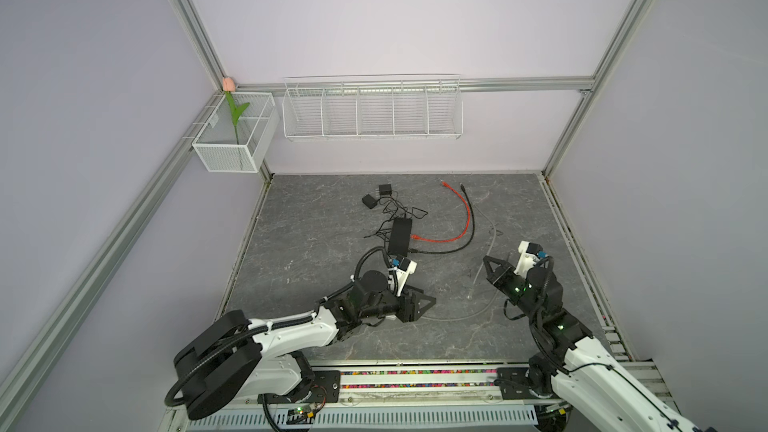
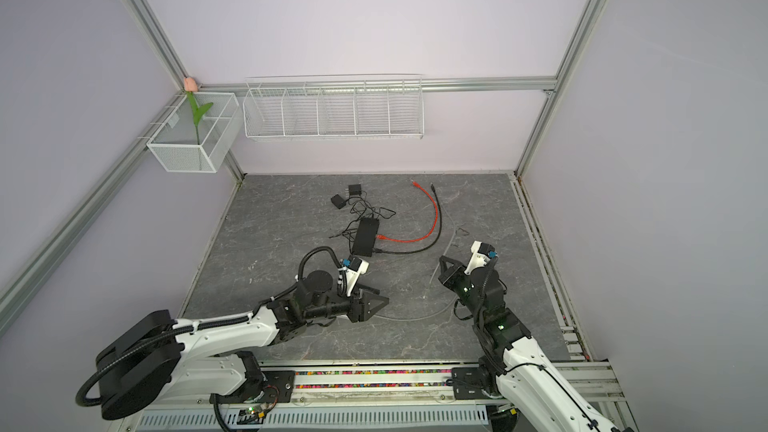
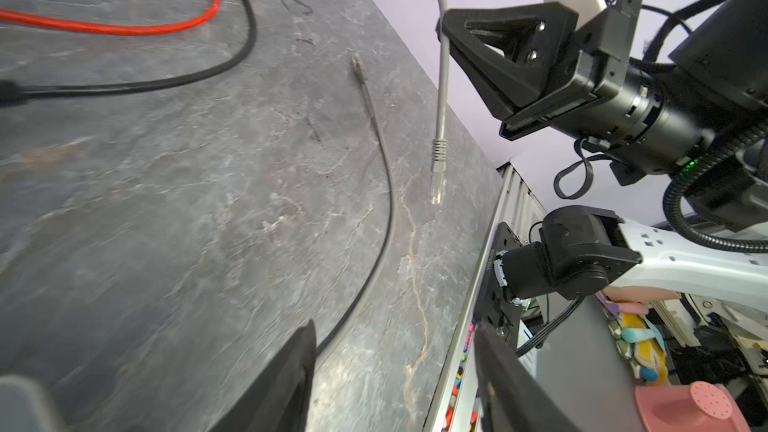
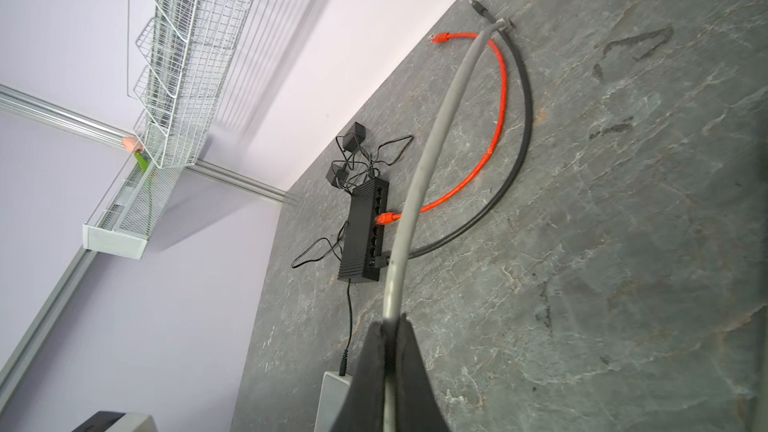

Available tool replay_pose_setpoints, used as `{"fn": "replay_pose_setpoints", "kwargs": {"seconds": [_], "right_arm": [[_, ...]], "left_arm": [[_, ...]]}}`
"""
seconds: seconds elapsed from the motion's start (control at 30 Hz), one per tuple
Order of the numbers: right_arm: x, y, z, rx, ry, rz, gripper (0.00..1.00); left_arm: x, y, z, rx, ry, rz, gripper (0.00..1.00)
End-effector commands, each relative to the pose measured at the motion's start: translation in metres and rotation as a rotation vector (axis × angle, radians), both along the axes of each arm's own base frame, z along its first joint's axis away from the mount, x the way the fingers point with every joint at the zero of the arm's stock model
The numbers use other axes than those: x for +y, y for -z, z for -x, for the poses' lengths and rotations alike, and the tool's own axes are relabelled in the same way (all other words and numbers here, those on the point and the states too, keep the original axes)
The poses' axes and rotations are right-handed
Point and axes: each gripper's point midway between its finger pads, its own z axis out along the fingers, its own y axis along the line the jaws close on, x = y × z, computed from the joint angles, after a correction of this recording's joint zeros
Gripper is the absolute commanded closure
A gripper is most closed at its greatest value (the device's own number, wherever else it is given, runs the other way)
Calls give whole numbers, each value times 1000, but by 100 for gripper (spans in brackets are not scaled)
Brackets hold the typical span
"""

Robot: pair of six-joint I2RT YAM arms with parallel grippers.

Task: Insert the plug into the switch port
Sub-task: 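Move the left gripper to the dangling grey plug end and grasp it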

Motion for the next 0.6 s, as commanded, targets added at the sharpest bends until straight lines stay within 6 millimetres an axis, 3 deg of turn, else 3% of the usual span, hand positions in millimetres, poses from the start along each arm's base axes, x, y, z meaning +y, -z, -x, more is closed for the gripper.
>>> {"fn": "replay_pose_setpoints", "kwargs": {"seconds": [0.0,0.2,0.57], "right_arm": [[4,-13,-3,-17,12,-57,93],[8,-10,-3,-5,0,-62,93],[12,-7,-1,7,-15,-65,94]], "left_arm": [[-31,-23,5,-49,76,93,39],[-60,-13,6,-42,111,63,39],[-84,2,5,-25,136,28,40]]}}
